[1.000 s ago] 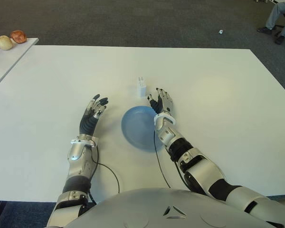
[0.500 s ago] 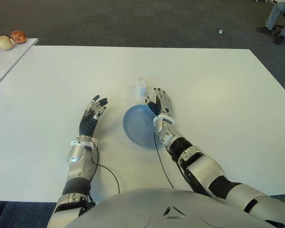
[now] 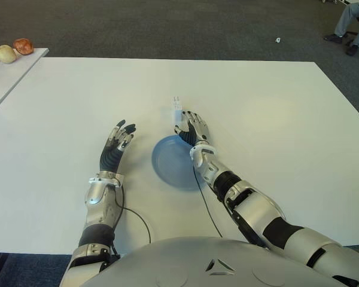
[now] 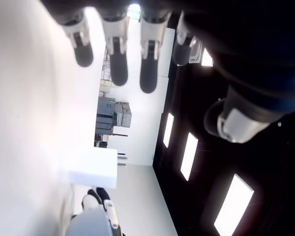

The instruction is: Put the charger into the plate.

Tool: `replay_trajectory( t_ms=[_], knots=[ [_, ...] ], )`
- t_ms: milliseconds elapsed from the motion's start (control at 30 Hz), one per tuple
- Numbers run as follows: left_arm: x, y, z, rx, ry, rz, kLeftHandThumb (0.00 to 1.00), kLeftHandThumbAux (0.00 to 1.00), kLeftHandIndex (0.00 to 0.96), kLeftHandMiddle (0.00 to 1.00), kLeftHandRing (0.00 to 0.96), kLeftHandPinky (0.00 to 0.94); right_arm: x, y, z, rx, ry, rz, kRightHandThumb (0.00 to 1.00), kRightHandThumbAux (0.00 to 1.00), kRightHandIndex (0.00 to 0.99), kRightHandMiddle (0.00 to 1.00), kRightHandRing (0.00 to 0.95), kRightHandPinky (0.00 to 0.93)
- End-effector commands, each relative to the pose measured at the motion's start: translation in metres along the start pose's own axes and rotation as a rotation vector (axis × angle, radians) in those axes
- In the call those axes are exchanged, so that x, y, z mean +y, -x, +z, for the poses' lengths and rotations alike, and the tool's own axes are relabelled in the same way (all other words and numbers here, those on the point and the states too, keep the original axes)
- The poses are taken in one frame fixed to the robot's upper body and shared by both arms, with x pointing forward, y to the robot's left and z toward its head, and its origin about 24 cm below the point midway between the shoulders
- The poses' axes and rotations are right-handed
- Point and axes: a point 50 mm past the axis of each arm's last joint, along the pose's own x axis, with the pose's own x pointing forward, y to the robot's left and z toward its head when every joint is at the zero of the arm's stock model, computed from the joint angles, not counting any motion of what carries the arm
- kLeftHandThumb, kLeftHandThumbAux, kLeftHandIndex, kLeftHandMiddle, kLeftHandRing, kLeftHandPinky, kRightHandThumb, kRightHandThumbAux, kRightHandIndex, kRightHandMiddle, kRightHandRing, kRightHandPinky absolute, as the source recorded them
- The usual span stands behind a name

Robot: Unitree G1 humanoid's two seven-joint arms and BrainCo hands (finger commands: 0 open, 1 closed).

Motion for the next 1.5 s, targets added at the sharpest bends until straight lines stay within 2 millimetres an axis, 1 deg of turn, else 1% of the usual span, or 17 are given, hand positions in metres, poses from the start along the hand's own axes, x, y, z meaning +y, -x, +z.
replay_trajectory(
  t_ms=[33,267,533,800,967,1067,1167,1333,1500],
  knots=[
    [-0.007,0.062,-0.064,0.369,0.149,0.08,0.0,0.54,0.097,0.204,0.165,0.099,0.008,0.005,-0.015,0.045,0.025,0.07,0.197,0.362,0.0,0.0,0.0,0.0],
    [-0.006,0.062,-0.064,0.369,0.14,0.077,0.0,0.544,0.095,0.201,0.158,0.08,0.007,0.005,-0.018,0.052,0.017,0.082,0.168,0.393,0.0,0.0,0.0,0.0],
    [-0.007,0.062,-0.065,0.373,0.13,0.075,0.0,0.545,0.095,0.195,0.152,0.086,0.003,0.003,-0.021,0.062,0.003,0.092,0.144,0.43,0.0,0.0,0.0,0.0],
    [-0.007,0.06,-0.065,0.375,0.131,0.067,0.0,0.55,0.104,0.204,0.158,0.084,-0.002,-0.001,-0.027,0.119,-0.047,0.097,0.129,0.441,0.0,0.0,0.0,0.0],
    [-0.006,0.06,-0.065,0.377,0.13,0.062,0.0,0.547,0.099,0.207,0.161,0.081,-0.019,-0.01,-0.028,0.185,-0.16,0.038,0.136,0.454,0.0,0.0,0.0,0.0],
    [-0.006,0.061,-0.065,0.377,0.13,0.063,0.0,0.544,0.098,0.21,0.164,0.084,-0.024,-0.011,-0.027,0.206,-0.197,0.015,0.145,0.454,0.0,0.0,0.0,0.0],
    [-0.004,0.061,-0.066,0.38,0.135,0.07,0.0,0.545,0.099,0.213,0.169,0.093,-0.036,-0.015,-0.026,0.239,-0.258,-0.037,0.16,0.442,0.0,0.0,0.0,0.0],
    [-0.003,0.061,-0.066,0.384,0.137,0.076,0.0,0.546,0.098,0.211,0.168,0.077,-0.057,-0.019,-0.021,0.261,-0.338,-0.096,0.178,0.414,0.0,0.0,0.0,0.0],
    [-0.002,0.06,-0.065,0.389,0.129,0.082,0.0,0.543,0.096,0.206,0.162,0.071,-0.076,-0.018,-0.014,0.27,-0.417,-0.169,0.184,0.389,0.0,0.0,0.0,0.0]
  ],
)
